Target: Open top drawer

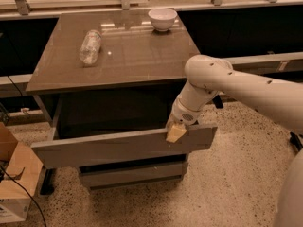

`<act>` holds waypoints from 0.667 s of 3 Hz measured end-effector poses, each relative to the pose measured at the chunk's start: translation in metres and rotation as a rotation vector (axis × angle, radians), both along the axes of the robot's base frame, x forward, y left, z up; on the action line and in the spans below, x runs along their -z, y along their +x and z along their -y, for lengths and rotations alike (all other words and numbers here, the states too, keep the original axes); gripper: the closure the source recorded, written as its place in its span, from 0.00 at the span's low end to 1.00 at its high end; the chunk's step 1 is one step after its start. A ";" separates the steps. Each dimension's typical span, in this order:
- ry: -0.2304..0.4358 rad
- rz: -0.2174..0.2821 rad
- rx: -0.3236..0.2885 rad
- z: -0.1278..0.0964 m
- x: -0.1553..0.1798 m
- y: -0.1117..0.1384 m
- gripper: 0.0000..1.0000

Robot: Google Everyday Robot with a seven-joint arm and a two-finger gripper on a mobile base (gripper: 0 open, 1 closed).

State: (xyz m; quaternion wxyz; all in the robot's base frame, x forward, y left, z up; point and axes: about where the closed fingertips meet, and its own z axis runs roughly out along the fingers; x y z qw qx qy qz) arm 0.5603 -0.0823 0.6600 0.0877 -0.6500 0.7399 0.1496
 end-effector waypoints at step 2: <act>-0.045 -0.098 0.040 0.014 0.017 -0.033 0.00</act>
Offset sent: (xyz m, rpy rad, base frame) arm -0.0651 -0.0257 -0.0344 -0.0672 0.1759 -0.0730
